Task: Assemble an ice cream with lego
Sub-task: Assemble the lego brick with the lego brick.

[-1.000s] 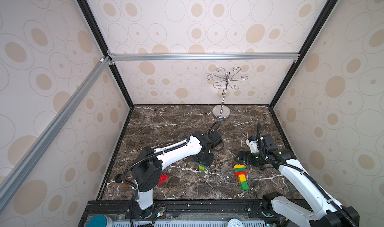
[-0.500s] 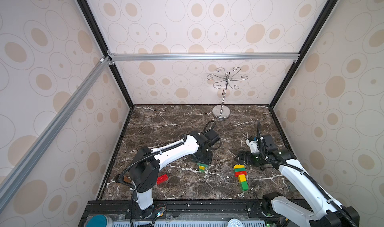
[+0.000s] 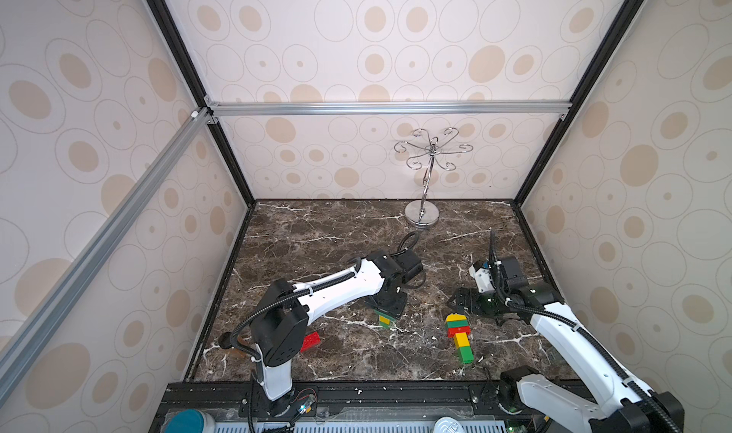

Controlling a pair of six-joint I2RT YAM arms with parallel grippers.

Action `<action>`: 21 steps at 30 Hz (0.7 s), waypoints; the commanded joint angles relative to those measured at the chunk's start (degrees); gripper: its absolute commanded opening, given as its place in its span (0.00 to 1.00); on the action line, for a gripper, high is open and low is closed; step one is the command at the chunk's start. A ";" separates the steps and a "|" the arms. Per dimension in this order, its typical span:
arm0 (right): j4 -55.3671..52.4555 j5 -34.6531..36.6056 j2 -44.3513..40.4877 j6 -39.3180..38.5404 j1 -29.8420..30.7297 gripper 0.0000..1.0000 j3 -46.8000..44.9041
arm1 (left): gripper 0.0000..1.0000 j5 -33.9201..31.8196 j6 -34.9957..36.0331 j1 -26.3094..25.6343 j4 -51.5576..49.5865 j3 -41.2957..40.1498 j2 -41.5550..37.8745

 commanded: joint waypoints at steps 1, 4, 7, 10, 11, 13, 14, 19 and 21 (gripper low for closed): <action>-1.54 0.60 0.94 -0.27 -0.45 0.99 0.66 | 0.14 -0.67 2.08 -0.28 -3.38 -3.72 6.40; -2.34 0.52 1.60 -0.28 -0.45 0.98 1.16 | 0.13 -2.43 2.51 -0.28 -5.41 -1.54 7.69; -2.47 0.79 1.94 -0.10 -0.45 0.98 1.21 | 0.13 -1.08 2.22 -0.28 -5.23 -1.23 8.22; -2.18 0.78 2.65 -0.23 -0.45 0.98 1.21 | 0.13 -0.59 0.54 -0.17 -3.98 -2.79 8.21; -2.21 0.78 3.03 -0.28 -0.51 0.98 1.21 | 0.12 0.28 -0.91 -0.01 -2.88 -3.42 8.13; -2.37 0.63 3.47 -0.45 -0.60 0.98 1.41 | 0.10 1.99 -4.58 0.01 -0.63 -4.50 7.80; -2.52 0.45 3.53 -0.54 -0.67 0.98 1.56 | 0.10 2.59 -6.59 0.07 0.24 -5.03 7.61; -2.21 -0.01 2.49 -0.62 -0.82 0.98 1.23 | 0.12 2.68 -13.86 -0.01 2.93 -5.35 6.03; -2.11 -0.19 2.10 -0.63 -0.89 0.98 1.17 | 0.16 3.54 -14.95 -0.08 3.08 -3.99 6.54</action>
